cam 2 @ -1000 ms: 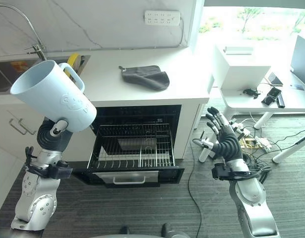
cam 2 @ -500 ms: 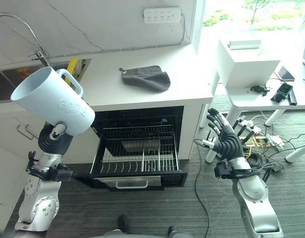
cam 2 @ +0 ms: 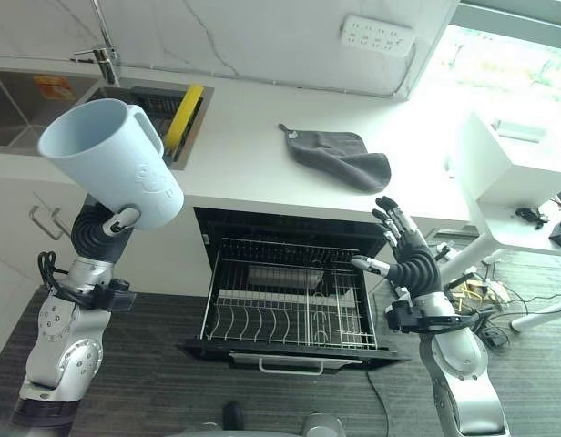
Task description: Place the dishes in the dishwasher.
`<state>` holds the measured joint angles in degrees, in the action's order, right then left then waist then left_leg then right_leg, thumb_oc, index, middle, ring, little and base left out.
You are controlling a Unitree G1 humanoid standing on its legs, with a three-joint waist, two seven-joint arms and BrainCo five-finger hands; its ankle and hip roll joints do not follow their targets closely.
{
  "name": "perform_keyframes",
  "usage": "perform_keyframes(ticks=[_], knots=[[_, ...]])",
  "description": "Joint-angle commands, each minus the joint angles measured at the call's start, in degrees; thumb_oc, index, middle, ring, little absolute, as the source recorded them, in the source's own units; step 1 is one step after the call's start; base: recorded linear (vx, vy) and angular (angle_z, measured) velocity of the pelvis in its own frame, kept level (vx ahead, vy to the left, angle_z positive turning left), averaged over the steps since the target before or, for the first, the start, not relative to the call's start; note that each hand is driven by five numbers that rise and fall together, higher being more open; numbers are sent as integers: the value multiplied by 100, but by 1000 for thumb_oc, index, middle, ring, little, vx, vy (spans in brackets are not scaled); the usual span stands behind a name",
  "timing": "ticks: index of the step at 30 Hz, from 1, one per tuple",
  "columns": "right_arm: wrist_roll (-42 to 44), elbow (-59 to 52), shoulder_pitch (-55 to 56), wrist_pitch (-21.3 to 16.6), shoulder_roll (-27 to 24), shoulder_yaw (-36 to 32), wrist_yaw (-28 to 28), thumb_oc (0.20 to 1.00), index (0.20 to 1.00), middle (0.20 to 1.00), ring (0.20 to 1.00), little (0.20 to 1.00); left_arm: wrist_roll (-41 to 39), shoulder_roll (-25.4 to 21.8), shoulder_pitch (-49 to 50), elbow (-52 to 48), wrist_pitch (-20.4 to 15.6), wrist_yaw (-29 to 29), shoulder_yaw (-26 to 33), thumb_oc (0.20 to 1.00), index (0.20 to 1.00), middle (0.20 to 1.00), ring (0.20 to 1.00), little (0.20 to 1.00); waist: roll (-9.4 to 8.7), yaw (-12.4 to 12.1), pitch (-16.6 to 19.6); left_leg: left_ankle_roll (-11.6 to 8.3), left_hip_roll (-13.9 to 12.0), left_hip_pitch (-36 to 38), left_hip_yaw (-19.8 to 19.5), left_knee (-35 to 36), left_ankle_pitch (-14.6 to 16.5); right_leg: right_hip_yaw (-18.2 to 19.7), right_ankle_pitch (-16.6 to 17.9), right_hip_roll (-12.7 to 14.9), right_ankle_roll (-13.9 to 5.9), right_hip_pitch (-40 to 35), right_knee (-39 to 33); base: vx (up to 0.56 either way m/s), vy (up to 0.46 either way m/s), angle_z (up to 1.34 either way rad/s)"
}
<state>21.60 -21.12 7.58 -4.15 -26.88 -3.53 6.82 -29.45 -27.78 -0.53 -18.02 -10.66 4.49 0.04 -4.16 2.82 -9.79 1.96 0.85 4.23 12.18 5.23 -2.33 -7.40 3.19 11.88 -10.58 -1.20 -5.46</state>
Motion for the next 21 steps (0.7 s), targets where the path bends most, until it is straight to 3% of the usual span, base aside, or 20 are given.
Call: perform_keyframes(ticks=[1, 6, 7, 9, 17, 21], knots=[[393, -64, -410, -175, -208, -18, -36, 1000, 1000, 1000, 1000, 1000, 742, -8, -172, -166, -165, -315, -45, 200, 200, 200, 200, 200, 140, 60, 157, -306, -444, 44, -98, -23, 274, -198, 215, -347, 121, -233, 131, 0, -280, 12], [456, 54, -834, 154, -248, 322, -286, 1000, 1000, 1000, 1000, 1000, 1511, 141, -330, 175, -553, -1677, -299, 200, 200, 200, 200, 200, 117, 19, 322, -369, -561, 166, -65, -23, 325, -167, 18, -509, 208, -335, 46, 41, -249, -1], [709, 3, -1056, 234, -295, 498, -257, 1000, 1000, 1000, 1000, 1000, 1896, 195, -478, 357, -530, -2165, -528, 200, 200, 200, 200, 200, 134, 33, 390, -416, -624, 212, -43, -23, 313, -159, -64, -594, 288, -407, 46, 89, -251, -8], [852, -40, -1255, 282, -289, 689, -207, 1000, 1000, 1000, 1000, 1000, 2229, 257, -678, 582, -554, -2588, -792, 200, 200, 200, 200, 200, 155, 58, 438, -462, -688, 238, -31, -23, 294, -166, -108, -650, 336, -443, 46, 70, -176, 0], [1492, 158, -1956, 548, -11, 1400, -344, 1000, 1000, 1000, 1000, 1000, 3180, 430, -1291, 1419, -870, -3797, -1488, 200, 200, 200, 200, 200, 224, 85, 578, -575, -820, 312, -53, -23, 277, -163, -209, -703, 405, -555, 46, 31, -73, 5], [1286, 281, -2348, 539, 197, 1940, -593, 1000, 1000, 1000, 1000, 1000, 3680, 467, -1669, 1773, -695, -4311, -1874, 200, 200, 200, 200, 200, 256, 98, 658, -578, -831, 376, -61, -23, 307, -177, -236, -690, 415, -615, 46, 28, -44, 1]])
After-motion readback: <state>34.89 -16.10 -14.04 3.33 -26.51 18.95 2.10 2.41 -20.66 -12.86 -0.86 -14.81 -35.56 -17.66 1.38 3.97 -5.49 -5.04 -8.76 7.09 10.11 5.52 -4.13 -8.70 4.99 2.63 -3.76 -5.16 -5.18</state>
